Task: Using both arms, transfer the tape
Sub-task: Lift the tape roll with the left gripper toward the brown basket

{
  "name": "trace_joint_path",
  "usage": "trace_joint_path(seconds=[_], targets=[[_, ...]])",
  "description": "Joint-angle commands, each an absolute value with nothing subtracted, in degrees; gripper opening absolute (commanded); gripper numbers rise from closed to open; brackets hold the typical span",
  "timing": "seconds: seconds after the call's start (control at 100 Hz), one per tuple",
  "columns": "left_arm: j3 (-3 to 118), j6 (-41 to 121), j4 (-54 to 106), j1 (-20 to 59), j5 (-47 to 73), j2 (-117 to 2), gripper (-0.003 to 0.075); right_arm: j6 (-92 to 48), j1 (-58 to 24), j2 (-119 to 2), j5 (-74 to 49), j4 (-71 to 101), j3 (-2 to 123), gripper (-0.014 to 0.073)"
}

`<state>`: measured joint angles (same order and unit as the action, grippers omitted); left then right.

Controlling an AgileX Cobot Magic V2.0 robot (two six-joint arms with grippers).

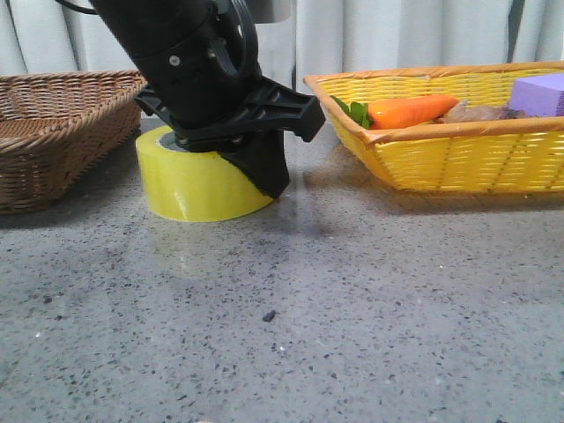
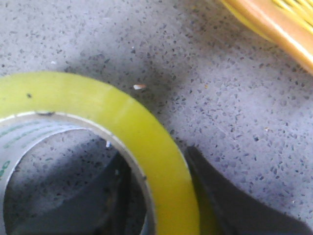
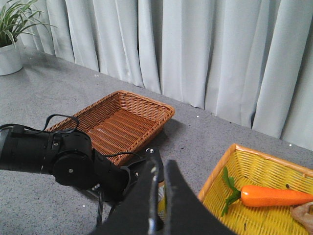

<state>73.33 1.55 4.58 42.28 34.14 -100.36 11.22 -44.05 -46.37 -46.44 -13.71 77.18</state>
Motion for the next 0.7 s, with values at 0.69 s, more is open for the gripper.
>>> trace_joint_path(seconds=[0.69], targets=[[85.14,1.40,1.54,31.68,43.14,-82.41,-0.0020,11.23,-44.00,-46.05,-45.66,-15.04,78.22,-0.0074]])
